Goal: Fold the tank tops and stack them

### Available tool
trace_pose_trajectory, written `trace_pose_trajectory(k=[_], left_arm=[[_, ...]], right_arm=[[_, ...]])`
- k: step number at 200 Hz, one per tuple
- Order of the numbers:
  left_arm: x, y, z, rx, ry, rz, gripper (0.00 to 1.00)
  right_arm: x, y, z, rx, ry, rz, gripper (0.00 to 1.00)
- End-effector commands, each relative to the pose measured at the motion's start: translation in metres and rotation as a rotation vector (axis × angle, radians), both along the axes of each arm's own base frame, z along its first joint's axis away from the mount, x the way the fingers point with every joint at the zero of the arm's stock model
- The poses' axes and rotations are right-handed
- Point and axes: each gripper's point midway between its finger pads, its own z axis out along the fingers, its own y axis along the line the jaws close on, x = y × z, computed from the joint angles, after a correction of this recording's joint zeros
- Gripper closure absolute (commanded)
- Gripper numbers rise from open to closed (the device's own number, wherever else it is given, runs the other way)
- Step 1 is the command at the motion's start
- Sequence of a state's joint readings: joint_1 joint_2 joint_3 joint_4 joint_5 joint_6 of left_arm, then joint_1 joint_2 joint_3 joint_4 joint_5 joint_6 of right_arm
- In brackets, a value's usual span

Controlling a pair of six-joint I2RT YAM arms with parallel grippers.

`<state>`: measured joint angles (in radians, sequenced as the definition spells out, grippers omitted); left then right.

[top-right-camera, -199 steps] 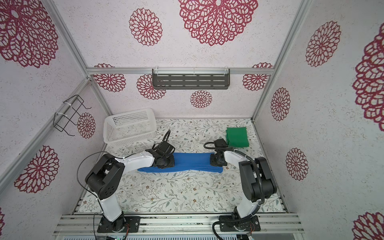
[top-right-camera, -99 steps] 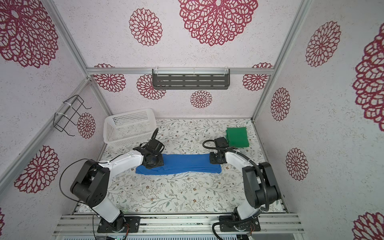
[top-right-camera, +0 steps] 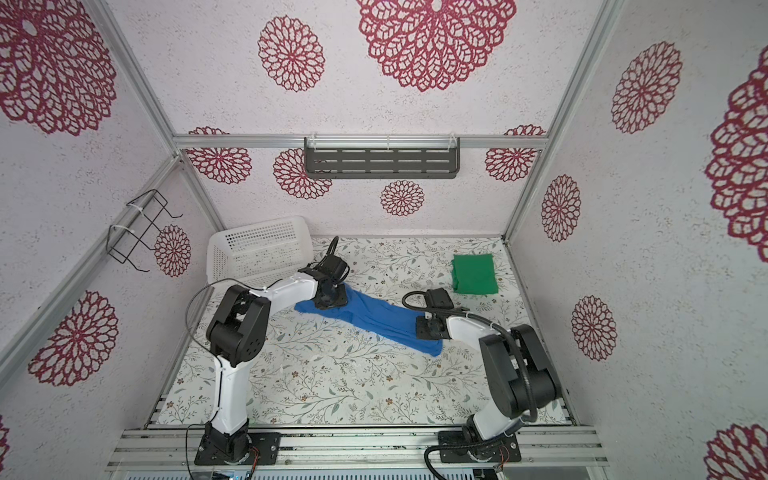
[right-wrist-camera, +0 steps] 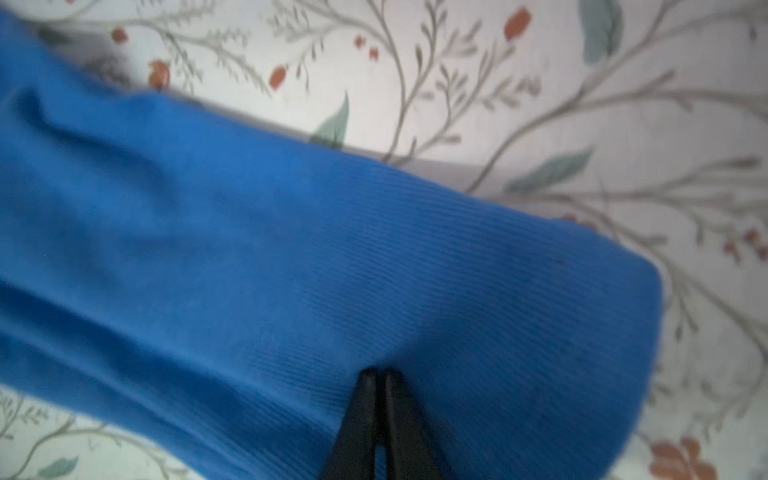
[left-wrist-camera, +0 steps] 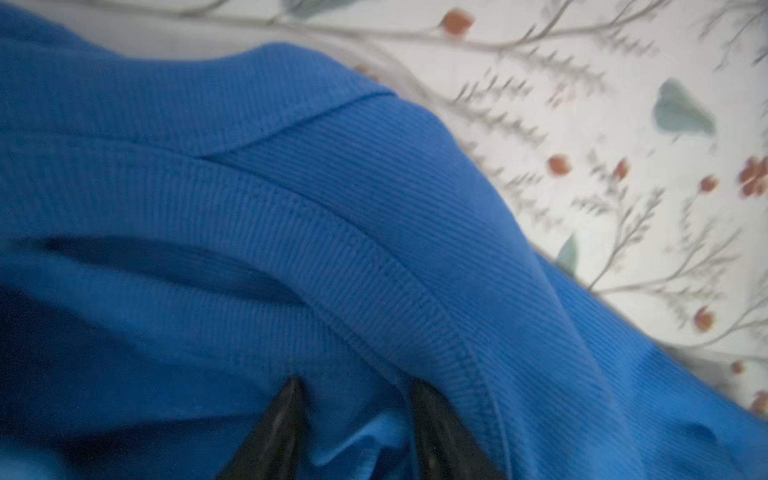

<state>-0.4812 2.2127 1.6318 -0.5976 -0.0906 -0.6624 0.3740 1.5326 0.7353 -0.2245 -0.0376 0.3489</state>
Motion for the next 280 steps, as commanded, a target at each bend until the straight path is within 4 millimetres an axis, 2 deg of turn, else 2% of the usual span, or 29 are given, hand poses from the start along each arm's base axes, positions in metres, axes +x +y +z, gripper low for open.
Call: trace_pose_trajectory(k=[1,19,31,50,65,70,85,97,109,117,138,148,182,197,219,234,244,267,280], left_arm=[[-0.005,-0.02,-0.052,-0.005,0.138,-0.14,0.52],[0.019,-0.041,-0.04,-0.036,0.143,-0.201,0.49],[0.034,-0.053,-0.026,-0.039,0.116,-0.254,0.44],[0.052,-0.06,0.013,-0.021,0.021,-0.32,0.28],[0.058,-0.056,0.05,0.003,-0.057,-0.342,0.18],[0.058,-0.053,0.062,0.012,-0.079,-0.345,0.16],[0.056,-0.046,0.093,0.023,-0.139,-0.335,0.14],[0.053,-0.042,0.103,0.0,-0.159,-0.306,0.17],[0.048,-0.041,0.096,-0.032,-0.141,-0.281,0.23],[0.044,-0.04,0.084,-0.04,-0.113,-0.267,0.26],[0.037,-0.043,0.046,-0.064,-0.031,-0.237,0.28],[0.037,-0.046,0.03,-0.086,-0.001,-0.222,0.3],[0.041,-0.053,-0.006,-0.13,0.052,-0.179,0.34],[0.044,-0.055,-0.021,-0.15,0.086,-0.165,0.35],[0.053,-0.061,-0.035,-0.194,0.123,-0.158,0.36],[0.06,-0.068,-0.037,-0.216,0.124,-0.169,0.36],[0.064,-0.072,-0.037,-0.234,0.123,-0.176,0.36],[0.072,-0.081,-0.036,-0.257,0.103,-0.213,0.33],[0.073,-0.082,-0.032,-0.252,0.087,-0.244,0.29]], right_arm=[[-0.069,0.003,-0.023,-0.006,0.155,-0.03,0.88],[-0.088,0.042,-0.009,0.043,0.102,0.076,0.85],[-0.089,0.054,0.012,0.01,0.02,0.125,0.76],[-0.074,0.048,0.048,-0.001,-0.114,0.094,0.45],[-0.064,0.043,0.073,0.026,-0.194,0.065,0.14],[-0.062,0.043,0.079,0.036,-0.21,0.062,0.08],[-0.058,0.044,0.088,0.051,-0.215,0.083,0.11],[-0.056,0.046,0.084,0.035,-0.185,0.112,0.25],[-0.054,0.046,0.076,-0.007,-0.144,0.144,0.46],[-0.053,0.047,0.07,-0.033,-0.116,0.164,0.57],[-0.046,0.052,0.054,-0.054,-0.067,0.195,0.72],[-0.042,0.053,0.047,-0.049,-0.052,0.197,0.76],[-0.039,0.049,0.021,-0.067,-0.001,0.189,0.79],[-0.047,0.05,0.008,-0.065,0.031,0.183,0.79],[-0.071,0.057,-0.012,-0.025,0.097,0.145,0.74],[-0.09,0.077,-0.019,0.032,0.132,0.144,0.73],[-0.102,0.098,-0.018,0.092,0.139,0.15,0.71],[-0.117,0.156,0.002,0.206,0.105,0.204,0.65],[-0.117,0.175,0.013,0.197,0.076,0.225,0.61]])
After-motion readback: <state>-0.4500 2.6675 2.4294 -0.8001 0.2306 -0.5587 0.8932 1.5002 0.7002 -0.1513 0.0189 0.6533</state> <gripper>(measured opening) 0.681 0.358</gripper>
